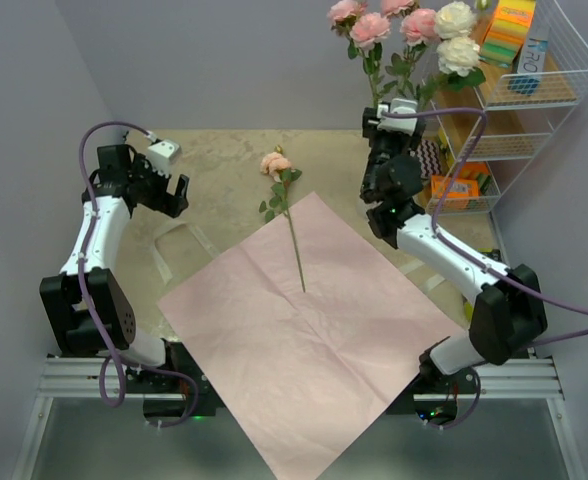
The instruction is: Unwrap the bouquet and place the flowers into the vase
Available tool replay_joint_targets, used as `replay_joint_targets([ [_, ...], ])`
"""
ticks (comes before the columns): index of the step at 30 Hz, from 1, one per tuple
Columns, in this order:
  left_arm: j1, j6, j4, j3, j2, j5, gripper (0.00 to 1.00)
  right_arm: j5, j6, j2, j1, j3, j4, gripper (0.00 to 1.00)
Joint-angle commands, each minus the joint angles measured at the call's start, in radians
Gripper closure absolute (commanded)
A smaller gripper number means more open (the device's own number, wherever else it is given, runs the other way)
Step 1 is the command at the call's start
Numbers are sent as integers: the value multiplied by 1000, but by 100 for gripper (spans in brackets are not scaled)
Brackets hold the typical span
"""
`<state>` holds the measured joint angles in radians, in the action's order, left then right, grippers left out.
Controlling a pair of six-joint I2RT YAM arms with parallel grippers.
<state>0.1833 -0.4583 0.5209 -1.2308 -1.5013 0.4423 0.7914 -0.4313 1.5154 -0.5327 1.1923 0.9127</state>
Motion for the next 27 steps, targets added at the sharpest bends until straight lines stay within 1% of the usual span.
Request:
replay_joint_targets([
  [1, 8, 20, 17, -49, 38, 32, 1, -44, 98, -61, -107, -74, -153, 36],
  [4, 7, 24, 25, -50, 46, 35, 1, -95, 161, -72, -179, -86, -273, 37],
  [5, 7, 26, 28, -50, 49, 35, 1, -150, 186, -78, -191, -88, -303, 37],
  [6, 7, 27, 30, -50, 53, 36, 1, -181, 250, -80, -203, -86, -380, 37],
  [7, 8, 27, 31, -49, 58, 36, 1, -223, 282, -77, -208, -77, -417, 37],
  [8, 8, 29, 34, -47, 59, 39, 1, -292, 310, -69, -207, -70, -451, 38],
  [9, 8, 29, 34, -44, 62, 39, 1, -320, 354, -38, -208, -56, -524, 38],
  [11, 8, 27, 34, -42, 69, 38, 1, -378, 379, 5, -208, 4, -599, 37],
  [12, 8, 29, 36, -42, 72, 36, 1, -430, 390, 31, -208, 27, -670, 37],
  [13, 8, 27, 39, -42, 73, 38, 1, -446, 397, 93, -210, 86, -711, 37],
  [14, 7, 27, 37, -42, 75, 36, 1, -461, 404, 123, -210, 114, -747, 37],
  [15, 7, 26, 39, -38, 78, 35, 1, -477, 411, 162, -210, 145, -824, 37],
  [16, 8, 24, 37, -36, 79, 33, 1, -477, 419, 233, -210, 215, -868, 37],
  [18, 7, 23, 33, -29, 82, 30, 1, -477, 424, 301, -208, 268, -940, 39],
  [19, 8, 20, 31, -27, 82, 30, 1, -481, 452, 325, -208, 298, -949, 40],
  [23, 8, 18, 27, -22, 81, 29, 1, -466, 474, 449, -205, 352, -957, 42],
  [27, 8, 7, 25, -21, 82, 18, 1, -486, 522, 528, -194, 395, -971, 45],
])
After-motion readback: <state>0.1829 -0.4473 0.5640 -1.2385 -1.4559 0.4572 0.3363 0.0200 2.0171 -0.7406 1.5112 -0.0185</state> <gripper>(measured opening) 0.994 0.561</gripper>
